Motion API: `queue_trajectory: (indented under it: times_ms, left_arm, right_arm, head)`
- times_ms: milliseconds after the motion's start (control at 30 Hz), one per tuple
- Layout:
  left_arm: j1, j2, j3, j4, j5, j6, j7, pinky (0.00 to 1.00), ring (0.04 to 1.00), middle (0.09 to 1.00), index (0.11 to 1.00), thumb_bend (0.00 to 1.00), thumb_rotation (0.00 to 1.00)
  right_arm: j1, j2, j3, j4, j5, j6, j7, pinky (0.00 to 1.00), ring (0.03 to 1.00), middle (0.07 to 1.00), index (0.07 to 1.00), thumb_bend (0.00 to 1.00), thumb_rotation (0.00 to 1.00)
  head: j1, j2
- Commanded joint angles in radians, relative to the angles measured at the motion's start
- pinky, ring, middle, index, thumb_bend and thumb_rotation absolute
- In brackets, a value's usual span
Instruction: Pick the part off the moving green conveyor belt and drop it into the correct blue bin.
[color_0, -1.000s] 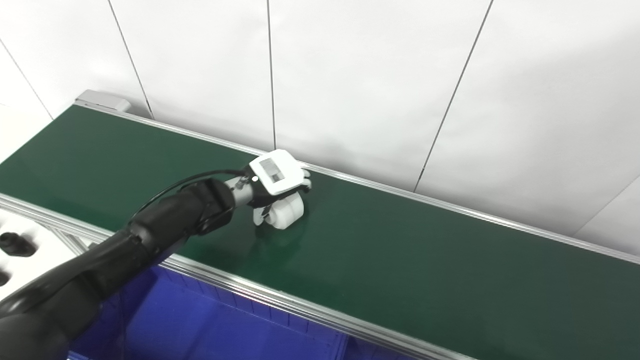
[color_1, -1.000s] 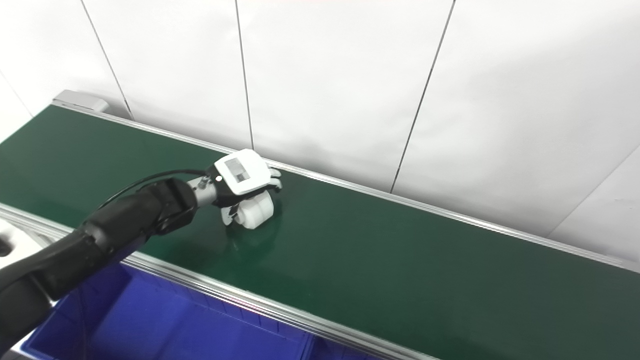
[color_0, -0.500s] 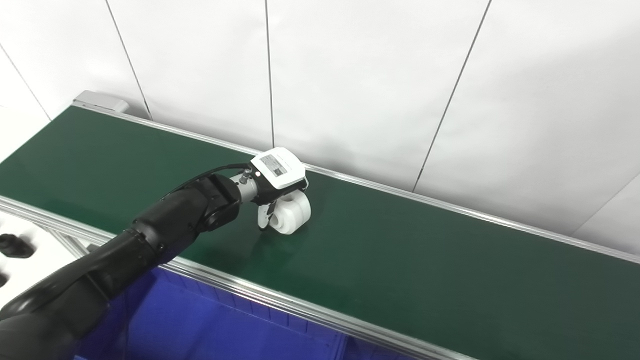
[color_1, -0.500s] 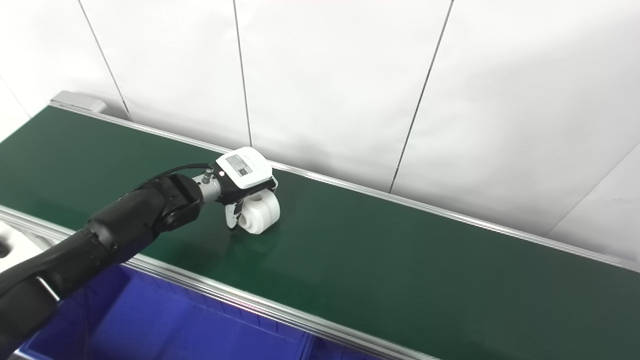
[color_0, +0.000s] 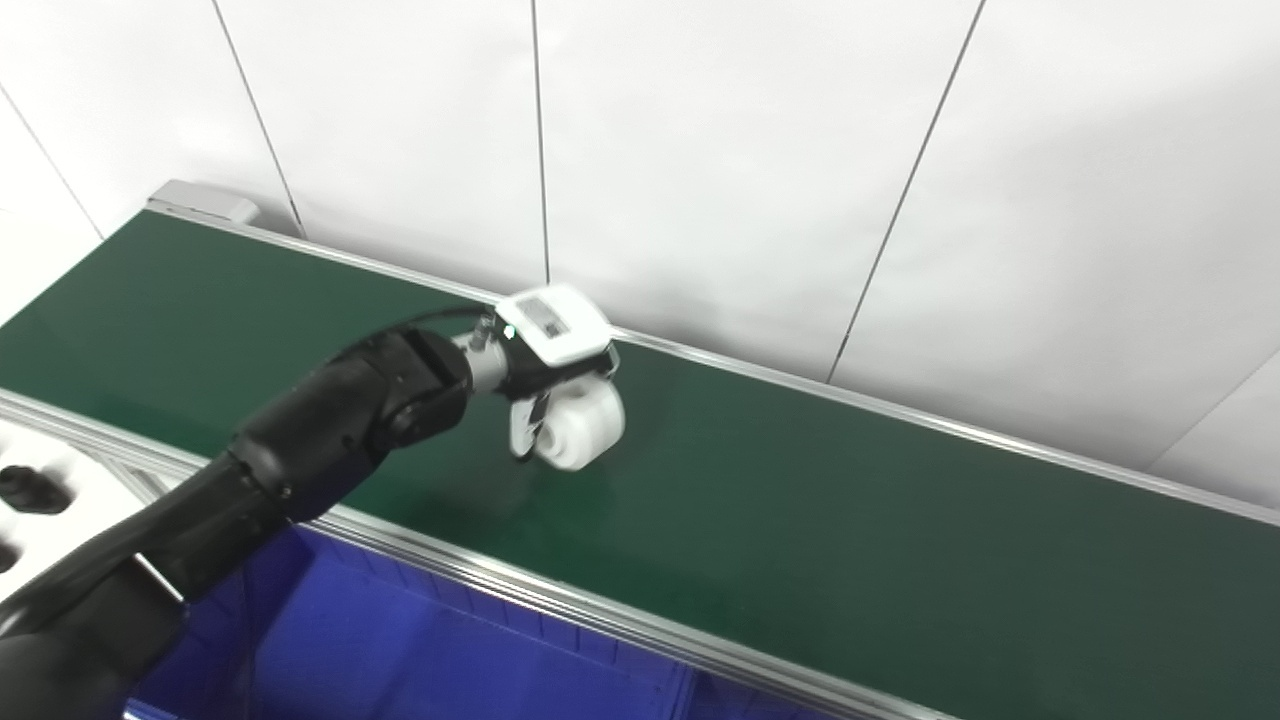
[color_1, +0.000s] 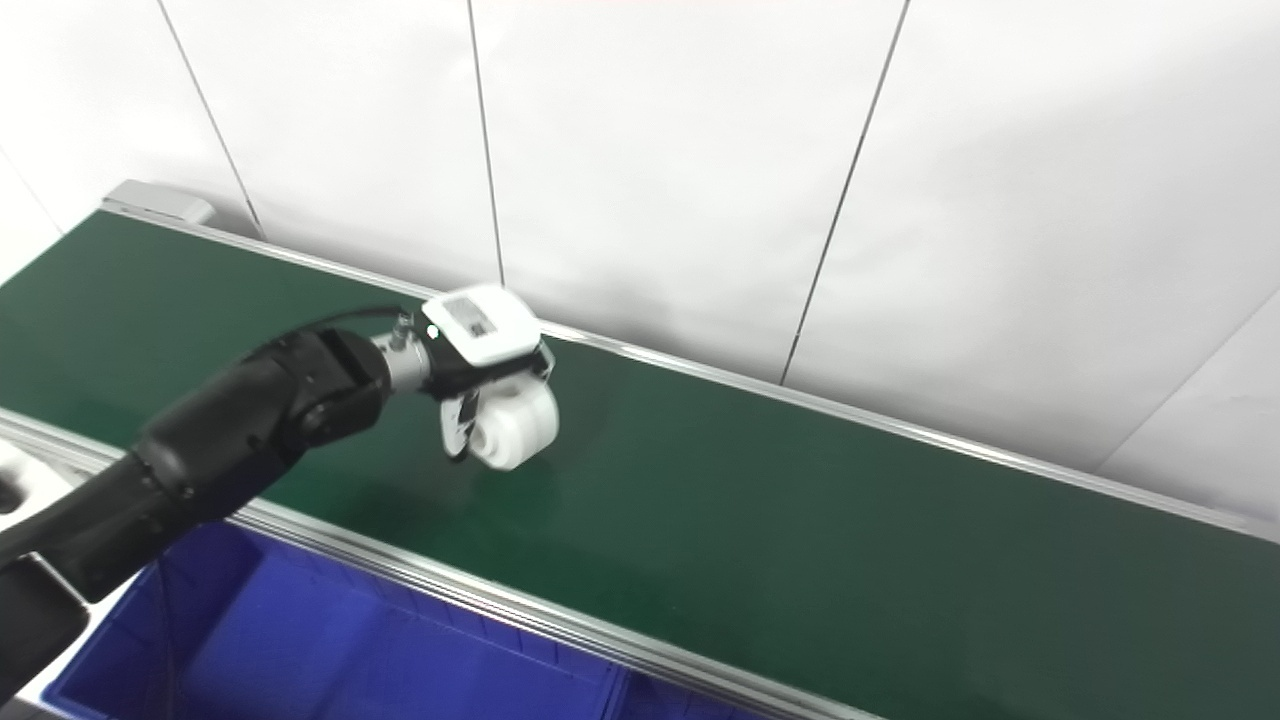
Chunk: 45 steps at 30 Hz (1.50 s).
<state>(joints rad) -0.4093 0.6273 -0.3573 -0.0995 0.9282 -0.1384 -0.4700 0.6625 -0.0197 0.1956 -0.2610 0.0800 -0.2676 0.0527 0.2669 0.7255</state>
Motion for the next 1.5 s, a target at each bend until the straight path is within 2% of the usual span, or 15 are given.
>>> queue_trajectory:
  times_ms: [0, 167, 267, 333, 367, 467, 500, 533, 667, 800, 900, 1000, 1167, 1267, 1467]
  left_arm:
    - [0.002, 0.044, 0.061, -0.103, -0.062, 0.020, -0.015, 0.23, 0.339, 0.447, 0.538, 0.49, 0.00]
    - [0.130, 0.056, 0.187, -0.348, -0.155, 0.054, -0.044, 0.31, 0.397, 0.518, 0.505, 0.50, 0.00]
    - [0.230, 0.043, 0.252, -0.484, -0.194, 0.084, -0.058, 0.33, 0.391, 0.508, 0.518, 0.50, 0.00]
    - [0.276, 0.031, 0.273, -0.553, -0.200, 0.115, -0.088, 0.35, 0.398, 0.514, 0.508, 0.50, 0.00]
    - [0.296, 0.026, 0.282, -0.580, -0.201, 0.127, -0.101, 0.35, 0.400, 0.513, 0.507, 0.50, 0.00]
    - [0.341, 0.002, 0.300, -0.632, -0.185, 0.158, -0.135, 0.36, 0.401, 0.516, 0.505, 0.50, 0.00]
    - [0.354, -0.005, 0.305, -0.643, -0.175, 0.168, -0.145, 0.35, 0.399, 0.517, 0.505, 0.50, 0.00]
    - [0.366, -0.013, 0.309, -0.650, -0.165, 0.172, -0.152, 0.35, 0.399, 0.517, 0.505, 0.50, 0.00]
    - [0.385, -0.020, 0.311, -0.667, -0.176, 0.181, -0.196, 0.33, 0.392, 0.511, 0.513, 0.50, 0.00]
    - [0.404, -0.011, 0.310, -0.688, -0.211, 0.199, -0.252, 0.35, 0.415, 0.517, 0.485, 0.50, 0.00]
    - [0.443, -0.020, 0.308, -0.701, -0.215, 0.202, -0.272, 0.31, 0.395, 0.512, 0.507, 0.50, 0.00]
    - [0.533, -0.041, 0.294, -0.702, -0.164, 0.183, -0.271, 0.35, 0.398, 0.511, 0.502, 0.50, 0.00]
    - [0.644, -0.081, 0.272, -0.627, -0.106, 0.083, -0.165, 0.39, 0.408, 0.533, 0.482, 0.50, 0.00]
    - [0.699, -0.113, 0.252, -0.565, -0.046, 0.052, -0.115, 0.37, 0.398, 0.527, 0.505, 0.50, 0.00]
    - [0.757, -0.136, 0.196, -0.422, 0.045, -0.008, -0.023, 0.35, 0.385, 0.498, 0.522, 0.50, 0.00]
  right_arm:
    - [0.017, -0.003, 0.005, -0.049, 0.011, 0.007, 0.013, 0.96, 0.847, 0.765, 0.847, 0.78, 1.00]
    - [0.022, -0.004, 0.005, -0.075, 0.010, 0.030, 0.012, 0.98, 0.860, 0.766, 0.851, 0.77, 1.00]
    - [0.021, -0.010, 0.000, -0.088, 0.017, 0.044, 0.014, 0.98, 0.863, 0.768, 0.853, 0.77, 1.00]
    - [0.018, -0.018, -0.006, -0.104, 0.032, 0.062, 0.016, 0.98, 0.867, 0.775, 0.857, 0.77, 1.00]
    - [0.017, -0.021, -0.008, -0.110, 0.036, 0.071, 0.017, 0.98, 0.868, 0.778, 0.860, 0.77, 1.00]
    - [0.010, -0.032, -0.017, -0.133, 0.047, 0.104, 0.015, 0.98, 0.869, 0.782, 0.863, 0.79, 1.00]
    - [0.008, -0.034, -0.019, -0.139, 0.048, 0.113, 0.015, 0.97, 0.866, 0.783, 0.864, 0.80, 1.00]
    - [0.005, -0.038, -0.022, -0.149, 0.050, 0.127, 0.015, 0.96, 0.865, 0.783, 0.864, 0.80, 1.00]
    - [-0.004, -0.046, -0.023, -0.177, 0.067, 0.162, 0.019, 0.95, 0.865, 0.782, 0.867, 0.81, 1.00]
    - [-0.008, -0.050, -0.022, -0.184, 0.071, 0.166, 0.022, 0.93, 0.851, 0.778, 0.871, 0.82, 1.00]
    - [-0.009, -0.049, -0.024, -0.185, 0.070, 0.166, 0.023, 0.92, 0.840, 0.775, 0.864, 0.83, 1.00]
    - [-0.006, -0.051, -0.028, -0.183, 0.076, 0.170, 0.023, 0.91, 0.835, 0.766, 0.850, 0.84, 1.00]
    - [-0.008, -0.052, -0.034, -0.159, 0.084, 0.153, 0.028, 0.88, 0.821, 0.752, 0.832, 0.86, 1.00]
    - [-0.011, -0.052, -0.033, -0.145, 0.081, 0.142, 0.032, 0.87, 0.818, 0.749, 0.828, 0.86, 1.00]
    - [-0.007, -0.033, -0.031, -0.132, 0.064, 0.136, 0.023, 0.86, 0.807, 0.742, 0.819, 0.86, 1.00]
  head:
    - [-0.001, 0.000]
    - [0.010, 0.012]
    - [0.033, 0.025]
    - [0.069, 0.052]
    - [0.069, 0.052]
    - [0.104, 0.097]
    - [0.104, 0.097]
    - [0.124, 0.125]
    - [0.149, 0.149]
    - [0.164, 0.159]
    - [0.163, 0.160]
    - [0.148, 0.150]
    - [0.131, 0.134]
    - [0.124, 0.125]
    - [0.088, 0.119]
